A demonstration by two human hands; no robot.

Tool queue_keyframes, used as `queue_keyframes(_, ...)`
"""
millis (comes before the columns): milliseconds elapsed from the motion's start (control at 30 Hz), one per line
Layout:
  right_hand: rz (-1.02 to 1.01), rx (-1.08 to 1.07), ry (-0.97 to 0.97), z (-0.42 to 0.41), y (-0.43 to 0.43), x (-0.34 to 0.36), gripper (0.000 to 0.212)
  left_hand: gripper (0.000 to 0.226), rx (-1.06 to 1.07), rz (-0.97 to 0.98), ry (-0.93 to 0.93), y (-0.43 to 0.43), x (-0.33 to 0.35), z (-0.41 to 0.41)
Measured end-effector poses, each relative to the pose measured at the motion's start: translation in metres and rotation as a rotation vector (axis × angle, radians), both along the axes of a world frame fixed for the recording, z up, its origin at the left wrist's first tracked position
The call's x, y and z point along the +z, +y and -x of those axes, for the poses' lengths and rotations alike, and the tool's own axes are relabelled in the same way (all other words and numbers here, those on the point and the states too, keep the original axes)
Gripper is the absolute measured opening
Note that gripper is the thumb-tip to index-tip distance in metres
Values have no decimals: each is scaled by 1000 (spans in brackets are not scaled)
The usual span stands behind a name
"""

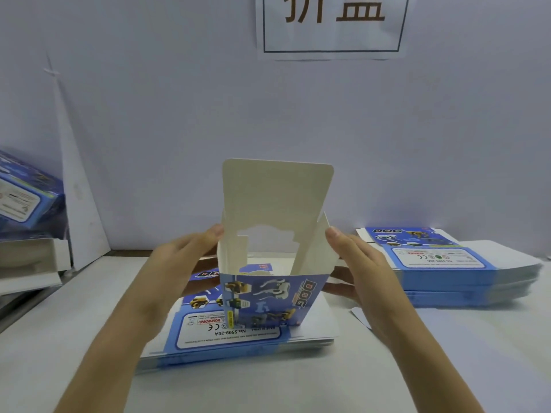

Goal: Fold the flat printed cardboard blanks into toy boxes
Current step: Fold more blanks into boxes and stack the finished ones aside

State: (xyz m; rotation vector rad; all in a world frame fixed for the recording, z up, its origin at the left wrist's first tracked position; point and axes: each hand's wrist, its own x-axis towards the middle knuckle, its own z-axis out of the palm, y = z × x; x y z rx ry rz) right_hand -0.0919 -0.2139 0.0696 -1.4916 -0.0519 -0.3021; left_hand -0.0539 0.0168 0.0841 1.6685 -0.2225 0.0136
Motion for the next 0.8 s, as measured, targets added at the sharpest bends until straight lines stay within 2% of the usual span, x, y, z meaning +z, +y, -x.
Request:
queue_keyframes(167, -118, 53, 10, -5, -2, -9, 52, 52, -73, -13, 61, 12, 2, -1)
queue_keyframes(233, -172, 65, -5, -8, -2, -13, 46, 58, -72, -12, 61, 11, 2, 1)
queue_keyframes(400, -356, 99, 11, -14, -3, -23, 27, 46, -50, -23, 66, 4, 2, 1)
queue_keyframes(467, -381, 97, 42, -17, -2, -28, 36, 36, -51, -17, 60, 1, 1, 2)
queue_keyframes(567, -362, 65, 59, -17, 1, -31, 65, 48, -53, -24, 49, -1, 1, 3)
queue_keyframes(600, -326, 29, 59, -17, 3, -30, 71, 49, -47, -21, 51, -1, 1, 3)
queue_keyframes(667, -121, -167, 9, -16, 6, -28, 65, 47, -39, 2, 60, -2, 2, 3)
queue_keyframes(733, 284, -510, -191, -12, 7, -27, 49, 54, -20, 18, 60, -2, 2, 4)
queue_keyframes(800, 554, -698, -428, -7, 10, -21, 35, 61, -9, 14, 52, -2, 2, 4)
